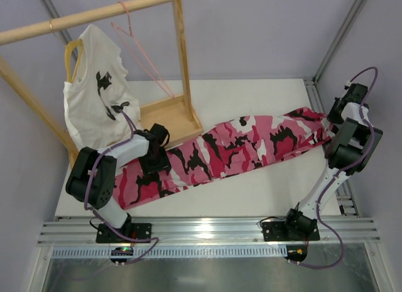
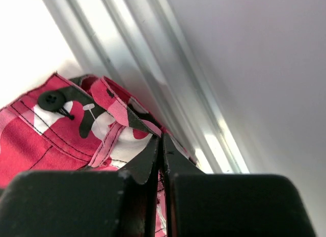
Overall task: Place the trousers on the hanger
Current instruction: Fold the trousers
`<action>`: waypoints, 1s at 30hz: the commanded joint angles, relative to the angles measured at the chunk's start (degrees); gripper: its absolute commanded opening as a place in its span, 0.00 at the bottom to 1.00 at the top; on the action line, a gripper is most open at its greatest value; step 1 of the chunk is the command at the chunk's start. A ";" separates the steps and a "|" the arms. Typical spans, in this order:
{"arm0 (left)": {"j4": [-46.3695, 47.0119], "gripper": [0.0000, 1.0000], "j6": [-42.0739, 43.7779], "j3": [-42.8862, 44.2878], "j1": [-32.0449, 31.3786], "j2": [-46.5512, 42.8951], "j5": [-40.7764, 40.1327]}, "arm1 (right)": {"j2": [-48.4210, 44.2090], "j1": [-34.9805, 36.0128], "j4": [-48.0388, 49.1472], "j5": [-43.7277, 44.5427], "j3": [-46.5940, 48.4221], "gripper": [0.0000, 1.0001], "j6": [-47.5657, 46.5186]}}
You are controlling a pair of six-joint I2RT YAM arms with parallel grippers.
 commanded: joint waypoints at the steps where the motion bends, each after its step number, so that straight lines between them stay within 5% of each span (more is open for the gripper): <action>1: -2.51 0.65 0.79 -4.76 0.39 4.71 -7.79 | -2.78 -0.98 11.28 9.30 -0.13 0.04 0.03; 11: -2.95 0.65 0.18 -4.94 0.39 4.53 -8.32 | 2.23 -0.81 8.38 15.18 7.87 0.06 1.45; 16: -2.34 0.64 0.53 -4.76 0.31 3.66 -7.00 | -1.10 -0.11 3.64 13.53 8.32 0.31 4.26; 21: -3.12 0.64 0.53 -1.70 0.31 -0.30 -4.28 | -8.38 1.74 -4.87 9.69 7.78 0.36 8.21; 30: -5.50 0.65 0.79 6.84 -1.54 -4.87 -3.13 | -24.39 6.75 0.81 -8.16 -19.35 0.36 20.23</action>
